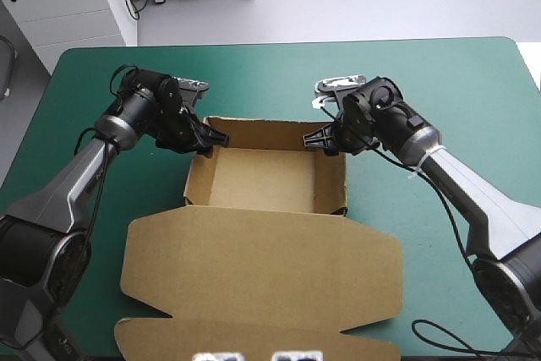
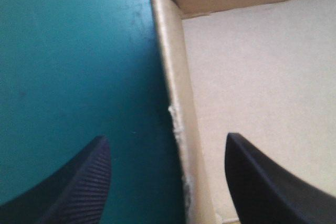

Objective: Fold the box

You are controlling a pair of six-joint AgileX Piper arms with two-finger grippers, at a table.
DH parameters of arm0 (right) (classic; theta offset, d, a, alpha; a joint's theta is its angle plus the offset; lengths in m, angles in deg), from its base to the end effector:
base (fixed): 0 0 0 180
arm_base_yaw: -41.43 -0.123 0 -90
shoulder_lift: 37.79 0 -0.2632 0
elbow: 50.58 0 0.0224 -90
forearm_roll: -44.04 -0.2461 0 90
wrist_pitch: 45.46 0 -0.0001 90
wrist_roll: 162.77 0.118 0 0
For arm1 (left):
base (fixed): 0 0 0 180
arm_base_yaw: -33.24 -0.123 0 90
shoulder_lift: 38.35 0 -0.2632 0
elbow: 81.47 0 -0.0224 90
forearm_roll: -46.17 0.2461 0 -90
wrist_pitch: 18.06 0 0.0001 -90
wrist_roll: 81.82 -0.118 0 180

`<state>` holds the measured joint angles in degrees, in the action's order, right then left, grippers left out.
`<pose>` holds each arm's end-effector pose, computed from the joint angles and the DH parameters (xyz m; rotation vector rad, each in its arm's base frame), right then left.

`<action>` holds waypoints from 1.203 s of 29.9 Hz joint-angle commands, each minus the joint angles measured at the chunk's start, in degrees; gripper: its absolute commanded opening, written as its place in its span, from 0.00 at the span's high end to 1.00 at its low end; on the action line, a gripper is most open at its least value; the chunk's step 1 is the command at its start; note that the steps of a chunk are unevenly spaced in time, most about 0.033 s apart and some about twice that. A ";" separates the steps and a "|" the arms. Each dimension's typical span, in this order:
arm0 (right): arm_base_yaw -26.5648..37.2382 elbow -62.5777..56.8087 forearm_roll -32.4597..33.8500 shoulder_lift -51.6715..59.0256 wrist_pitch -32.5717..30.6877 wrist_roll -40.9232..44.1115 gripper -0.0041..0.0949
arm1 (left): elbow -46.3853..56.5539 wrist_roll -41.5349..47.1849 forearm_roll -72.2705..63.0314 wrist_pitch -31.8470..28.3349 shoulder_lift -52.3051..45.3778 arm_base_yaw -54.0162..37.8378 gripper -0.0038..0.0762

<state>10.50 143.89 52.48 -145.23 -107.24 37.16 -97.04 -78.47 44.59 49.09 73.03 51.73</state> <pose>0.3305 0.1802 0.2781 -0.3112 2.6636 0.0815 0.3571 -0.1226 0.2527 0.3660 2.8287 -0.1188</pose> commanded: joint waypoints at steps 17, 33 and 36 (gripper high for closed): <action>0.32 9.66 -1.08 2.15 -9.76 -1.78 0.52 | -16.10 -5.93 0.70 6.63 -19.93 0.40 0.89; 0.61 4.65 -4.23 -4.03 -9.67 -0.25 0.54 | 17.13 -9.02 -1.62 5.30 -47.15 0.40 0.96; 0.61 4.65 -5.13 -5.98 -9.67 -0.88 0.61 | 27.05 -9.02 -1.62 2.14 -52.28 0.40 0.96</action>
<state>10.68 147.31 47.66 -152.54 -116.33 36.97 -76.21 -87.47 43.52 53.62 25.25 51.73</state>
